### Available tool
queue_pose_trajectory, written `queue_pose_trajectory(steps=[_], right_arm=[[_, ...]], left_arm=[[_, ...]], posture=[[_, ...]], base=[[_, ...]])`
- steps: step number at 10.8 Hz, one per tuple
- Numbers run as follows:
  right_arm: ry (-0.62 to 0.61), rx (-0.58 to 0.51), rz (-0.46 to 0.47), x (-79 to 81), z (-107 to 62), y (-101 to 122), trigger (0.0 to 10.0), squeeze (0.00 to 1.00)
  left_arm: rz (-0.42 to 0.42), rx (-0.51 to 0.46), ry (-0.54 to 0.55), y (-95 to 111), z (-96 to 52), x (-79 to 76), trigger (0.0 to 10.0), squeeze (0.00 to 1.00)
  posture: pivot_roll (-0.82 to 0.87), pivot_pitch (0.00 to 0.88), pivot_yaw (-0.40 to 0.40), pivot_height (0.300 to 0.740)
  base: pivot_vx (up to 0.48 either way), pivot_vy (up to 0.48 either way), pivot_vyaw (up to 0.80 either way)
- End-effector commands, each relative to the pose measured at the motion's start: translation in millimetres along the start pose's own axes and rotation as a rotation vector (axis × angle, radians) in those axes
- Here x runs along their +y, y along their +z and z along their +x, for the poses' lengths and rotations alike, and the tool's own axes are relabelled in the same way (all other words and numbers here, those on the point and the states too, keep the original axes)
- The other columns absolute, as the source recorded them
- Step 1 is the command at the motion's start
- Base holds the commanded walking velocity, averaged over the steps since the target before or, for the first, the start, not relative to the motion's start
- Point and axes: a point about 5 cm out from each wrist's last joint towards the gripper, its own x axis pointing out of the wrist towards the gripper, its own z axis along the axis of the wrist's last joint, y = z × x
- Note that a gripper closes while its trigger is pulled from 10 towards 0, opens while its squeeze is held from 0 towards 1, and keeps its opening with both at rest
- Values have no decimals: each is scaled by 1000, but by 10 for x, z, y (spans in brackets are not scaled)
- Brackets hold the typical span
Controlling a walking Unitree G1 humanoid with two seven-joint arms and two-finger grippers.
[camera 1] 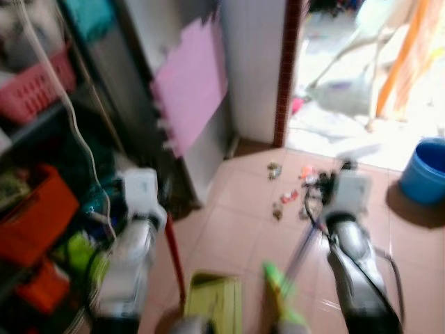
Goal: Sweep floor
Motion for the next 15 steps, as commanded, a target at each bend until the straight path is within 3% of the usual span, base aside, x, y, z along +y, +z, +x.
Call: queue_pose_trajectory(steps=[1, 2, 3, 4, 5, 6, 7, 8, 12, 15], right_arm=[[3, 57, -5, 95, -21, -83, 10000, 0], [-30, 89, -57, 32, -21, -102, 10000, 0], [-18, 34, -106, 69, 75, 87, 10000, 0], [-3, 4, -62, 118, 204, 216, 10000, 0], [4, 28, -29, 201, 236, 144, 10000, 0], [45, -23, 1, 285, 239, 289, 10000, 0], [91, -57, -31, 331, 193, 344, 10000, 0], [39, 8, 35, 294, 141, 265, 10000, 0], [38, -40, -8, 183, 233, 313, 10000, 0], [49, -56, 1, 227, 325, 376, 10000, 0]], left_arm=[[14, -18, -6, 33, 17, 49, 10000, 0], [7, -18, -29, 56, 117, -39, 10000, 0], [-3, -70, -66, 247, 219, -144, 10000, 0], [-24, -99, -68, 392, 298, -172, 10000, 0], [-6, -99, -16, 317, 260, -83, 10000, 0], [-32, -99, 33, 350, 226, -47, 10000, 0], [18, -125, -12, 387, 151, -110, 10000, 0], [9, -94, -21, 286, 69, -90, 10000, 0], [-17, -127, 26, 324, 217, -6, 10000, 0], [-13, -138, 36, 384, 237, 37, 10000, 0]], posture=[[-50, 35, 117, 740], [-68, 2, 95, 740], [-70, 0, 81, 740], [-57, 30, 71, 740], [-48, 33, 98, 740], [-21, 52, 103, 740], [-1, 49, 101, 740], [-13, 23, 95, 740], [-43, 34, 76, 740], [-25, 48, 72, 740]], base=[[0, 0, 0], [0, 0, 0], [0, 0, 0], [0, 0, 0], [0, 0, 0], [0, 0, 0], [0, 0, 0], [401, 0, -800], [376, 0, -800], [410, 0, -533]])
